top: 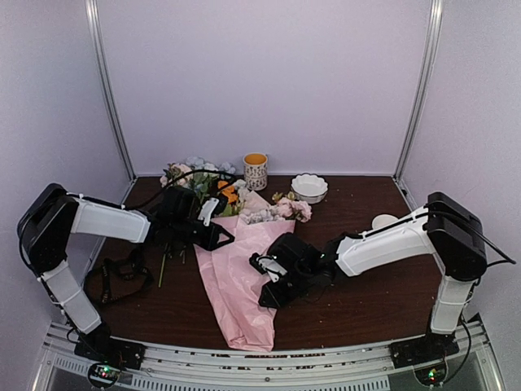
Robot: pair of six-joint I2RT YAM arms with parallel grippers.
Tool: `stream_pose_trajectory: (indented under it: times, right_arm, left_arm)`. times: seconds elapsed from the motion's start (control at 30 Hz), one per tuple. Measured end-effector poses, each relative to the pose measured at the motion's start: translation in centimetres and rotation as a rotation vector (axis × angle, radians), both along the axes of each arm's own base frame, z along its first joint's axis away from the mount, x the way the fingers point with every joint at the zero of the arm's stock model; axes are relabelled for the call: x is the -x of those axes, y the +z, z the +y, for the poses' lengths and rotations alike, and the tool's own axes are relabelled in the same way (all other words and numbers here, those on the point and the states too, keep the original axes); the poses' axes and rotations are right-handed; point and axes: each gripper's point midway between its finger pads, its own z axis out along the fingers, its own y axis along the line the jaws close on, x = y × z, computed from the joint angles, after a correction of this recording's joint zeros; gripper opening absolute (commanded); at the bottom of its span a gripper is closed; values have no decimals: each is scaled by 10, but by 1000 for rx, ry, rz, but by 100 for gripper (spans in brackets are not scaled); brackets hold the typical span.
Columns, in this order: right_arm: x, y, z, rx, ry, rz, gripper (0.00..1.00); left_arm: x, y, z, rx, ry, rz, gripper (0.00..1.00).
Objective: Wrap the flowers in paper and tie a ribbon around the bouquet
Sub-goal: Adjust the folded bouquet at the center of the board.
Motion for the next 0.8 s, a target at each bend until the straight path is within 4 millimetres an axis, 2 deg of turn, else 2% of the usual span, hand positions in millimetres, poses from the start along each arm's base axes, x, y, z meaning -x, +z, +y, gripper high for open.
stream_pose_trajectory:
  times: [0.13,0.27,0.53,0.67,0.8]
  right_arm:
    - [2,-1,1,-2,7,-3,15]
    - [2,-2,3,3,6,-21,15]
    - [5,-5,4,-29,10,-71,14]
    - [12,-2,-1,-31,31,-89,16]
    - [25,5,-19,-2,69,-84,18]
  left_arm:
    - [-3,-1,3,-12,10,-3,0]
    - [-10,-9,16,-40,53,23,0]
    - [-12,-43,33,-82,107,74,0]
    - [-15,-58,30,-84,104,84,0]
    - [-19,-60,28,-81,103,79,0]
